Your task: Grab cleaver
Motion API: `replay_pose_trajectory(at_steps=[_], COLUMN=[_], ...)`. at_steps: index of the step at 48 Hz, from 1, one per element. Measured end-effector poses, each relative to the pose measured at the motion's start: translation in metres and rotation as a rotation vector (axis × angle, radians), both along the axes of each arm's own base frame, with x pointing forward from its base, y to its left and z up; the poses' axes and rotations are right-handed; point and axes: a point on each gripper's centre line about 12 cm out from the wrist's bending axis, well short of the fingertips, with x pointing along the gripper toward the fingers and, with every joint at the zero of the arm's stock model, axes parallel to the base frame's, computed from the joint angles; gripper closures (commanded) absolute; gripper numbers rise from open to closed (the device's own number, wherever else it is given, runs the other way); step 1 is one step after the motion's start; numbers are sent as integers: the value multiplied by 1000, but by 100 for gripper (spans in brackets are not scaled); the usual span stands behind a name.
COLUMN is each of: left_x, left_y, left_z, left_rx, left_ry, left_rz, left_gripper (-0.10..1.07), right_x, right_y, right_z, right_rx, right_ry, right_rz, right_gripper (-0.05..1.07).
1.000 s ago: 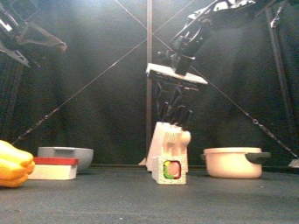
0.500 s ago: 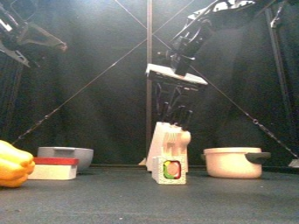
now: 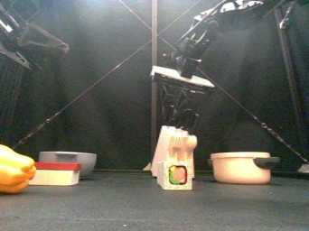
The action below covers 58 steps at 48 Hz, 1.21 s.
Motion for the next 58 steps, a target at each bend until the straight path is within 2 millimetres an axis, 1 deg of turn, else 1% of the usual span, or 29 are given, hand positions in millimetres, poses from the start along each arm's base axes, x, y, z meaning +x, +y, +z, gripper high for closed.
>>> replay_pose_trajectory(at_steps=[15, 18, 23, 29, 58], left_x=[0, 0, 0, 0, 0], left_y=[0, 0, 0, 0, 0], left_z=[0, 0, 0, 0, 0], left_rx=[0, 0, 0, 0, 0], left_ry=[0, 0, 0, -2, 0], left_rz=[0, 2, 0, 0, 0], left_gripper=[100, 100, 100, 100, 100], right_x=[0, 0, 0, 0, 1], right_y=[0, 0, -1, -1, -2], right_z=[0, 0, 0, -1, -2], right_rx=[-1, -3, -3, -1, 2], right_ry=[0, 2, 2, 2, 5], right_rz=[1, 1, 0, -2, -7], right_gripper=[36, 39, 48, 55, 56])
